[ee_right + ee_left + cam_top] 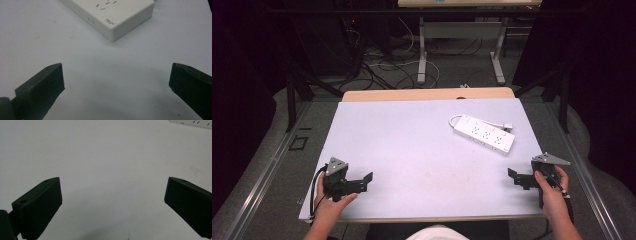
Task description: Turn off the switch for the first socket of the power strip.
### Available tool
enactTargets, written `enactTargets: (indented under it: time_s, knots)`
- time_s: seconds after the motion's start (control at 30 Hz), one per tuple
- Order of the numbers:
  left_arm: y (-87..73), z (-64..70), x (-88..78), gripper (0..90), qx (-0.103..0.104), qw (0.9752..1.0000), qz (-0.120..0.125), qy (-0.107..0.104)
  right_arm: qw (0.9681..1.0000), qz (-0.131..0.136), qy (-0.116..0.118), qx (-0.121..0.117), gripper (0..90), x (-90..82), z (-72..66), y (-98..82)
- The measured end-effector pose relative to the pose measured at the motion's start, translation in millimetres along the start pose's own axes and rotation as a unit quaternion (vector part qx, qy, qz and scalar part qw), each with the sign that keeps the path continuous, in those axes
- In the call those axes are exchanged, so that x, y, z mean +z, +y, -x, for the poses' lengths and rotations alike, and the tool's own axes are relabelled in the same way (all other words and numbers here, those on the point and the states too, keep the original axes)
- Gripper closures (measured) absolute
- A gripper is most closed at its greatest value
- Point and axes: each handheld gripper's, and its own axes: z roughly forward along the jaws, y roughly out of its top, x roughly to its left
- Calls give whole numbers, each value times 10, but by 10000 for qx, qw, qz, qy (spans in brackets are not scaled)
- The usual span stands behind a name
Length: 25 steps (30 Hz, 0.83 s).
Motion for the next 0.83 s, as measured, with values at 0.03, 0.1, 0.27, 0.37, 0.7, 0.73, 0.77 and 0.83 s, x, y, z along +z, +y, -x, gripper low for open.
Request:
enactTargets:
  time_s: [0.03,0.1,0.27,0.37,0.7,0.73,0.77,0.83]
  knots:
    - [0,-1,-1,11,-1,10000,1,1,10000,-7,22,-11,0,-1,1,-1]
    - [0,-1,-3,10,0,10000,0,0,10000,-18,32,-38,0,-1,3,-5]
    - [0,-1,-4,11,6,10000,-1,4,10000,-47,27,-43,0,6,-16,-7]
    - [0,1,-4,10,6,10000,4,4,10000,-63,41,-24,0,5,-35,-7]
    - [0,0,0,11,-2,10000,6,11,9999,-51,43,-78,0,4,-29,-5]
    - [0,0,0,10,-2,10000,7,13,10000,-48,36,-67,0,6,-30,-4]
    - [1,1,0,11,1,10000,8,13,10000,-51,35,-66,0,5,-31,-4]
    - [1,0,-1,11,13,10000,4,9,9999,-46,52,-125,0,4,-26,-3]
